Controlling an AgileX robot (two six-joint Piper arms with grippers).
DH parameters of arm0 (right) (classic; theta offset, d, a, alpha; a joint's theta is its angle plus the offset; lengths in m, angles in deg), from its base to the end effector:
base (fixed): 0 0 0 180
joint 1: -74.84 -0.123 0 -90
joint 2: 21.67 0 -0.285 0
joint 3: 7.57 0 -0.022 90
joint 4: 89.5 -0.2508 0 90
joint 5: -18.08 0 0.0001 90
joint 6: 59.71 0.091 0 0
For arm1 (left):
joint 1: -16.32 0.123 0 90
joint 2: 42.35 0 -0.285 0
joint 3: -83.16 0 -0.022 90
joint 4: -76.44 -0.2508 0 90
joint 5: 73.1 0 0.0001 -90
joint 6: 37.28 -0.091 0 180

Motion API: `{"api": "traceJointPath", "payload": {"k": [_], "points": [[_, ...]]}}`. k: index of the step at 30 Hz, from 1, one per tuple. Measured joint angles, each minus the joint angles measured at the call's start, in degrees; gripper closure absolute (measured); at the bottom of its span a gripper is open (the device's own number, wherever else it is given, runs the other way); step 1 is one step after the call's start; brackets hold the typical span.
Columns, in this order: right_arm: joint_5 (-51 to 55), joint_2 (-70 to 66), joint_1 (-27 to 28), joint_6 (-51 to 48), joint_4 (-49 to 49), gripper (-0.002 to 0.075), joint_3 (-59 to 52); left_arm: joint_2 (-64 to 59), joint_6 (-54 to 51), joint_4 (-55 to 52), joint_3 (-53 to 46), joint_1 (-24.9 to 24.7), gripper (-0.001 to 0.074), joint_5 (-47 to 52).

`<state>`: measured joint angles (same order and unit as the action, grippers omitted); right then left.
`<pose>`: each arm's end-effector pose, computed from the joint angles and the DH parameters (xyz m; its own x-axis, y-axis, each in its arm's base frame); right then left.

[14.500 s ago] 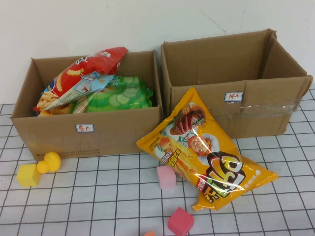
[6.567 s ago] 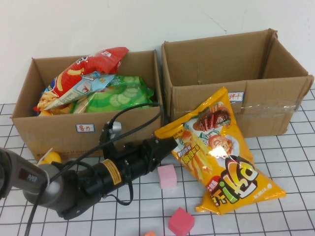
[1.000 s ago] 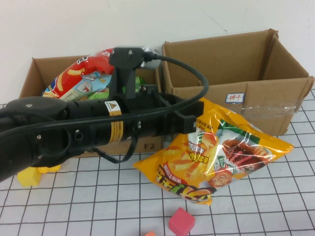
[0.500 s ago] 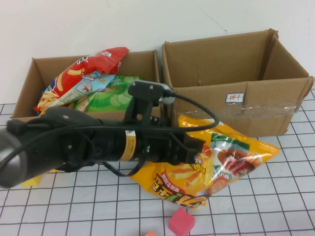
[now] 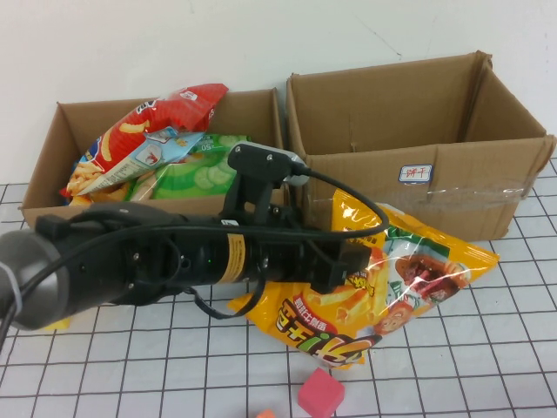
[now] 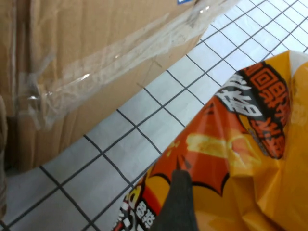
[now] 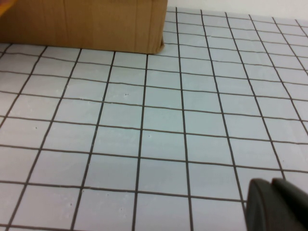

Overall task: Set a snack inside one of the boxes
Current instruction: Pick up the potato chip

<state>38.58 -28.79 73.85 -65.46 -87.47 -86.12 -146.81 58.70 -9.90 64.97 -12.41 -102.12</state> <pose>0.0530 -0.0002 0.1738 -0.2751 -0.1379 -0.9515 -0.0424 0.9904 -0.1313 0.2970 -0.2129 0.2416 -0.5783 0.1409 -0.8035 0.6948 0.6013 -0.3946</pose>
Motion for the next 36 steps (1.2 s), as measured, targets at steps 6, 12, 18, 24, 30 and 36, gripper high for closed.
{"api": "traceJointPath", "payload": {"k": [6,12,18,24,30,36], "points": [[0.0,0.0,0.0,0.0,0.0,0.0727,0.0,-0.7,-12.2,6.4,0.0,-1.0,0.0176,-0.7],[0.0,0.0,0.0,0.0,0.0,0.0727,0.0,-0.7,-27.2,15.3,0.0,-2.4,0.0176,-0.6],[0.0,0.0,0.0,0.0,0.0,0.0727,0.0,-0.8,-32.3,28.0,0.0,-2.4,0.0176,-0.6],[0.0,0.0,0.0,0.0,0.0,0.0727,0.0,-3.9,-33.0,32.0,0.0,-2.4,0.0176,-1.5],[0.0,0.0,0.0,0.0,0.0,0.0727,0.0,-7.9,-33.0,36.4,2.2,-2.4,0.0176,-1.7],[0.0,0.0,0.0,0.0,0.0,0.0727,0.0,-7.8,-32.9,38.7,5.9,-2.4,0.0175,0.5]]}}
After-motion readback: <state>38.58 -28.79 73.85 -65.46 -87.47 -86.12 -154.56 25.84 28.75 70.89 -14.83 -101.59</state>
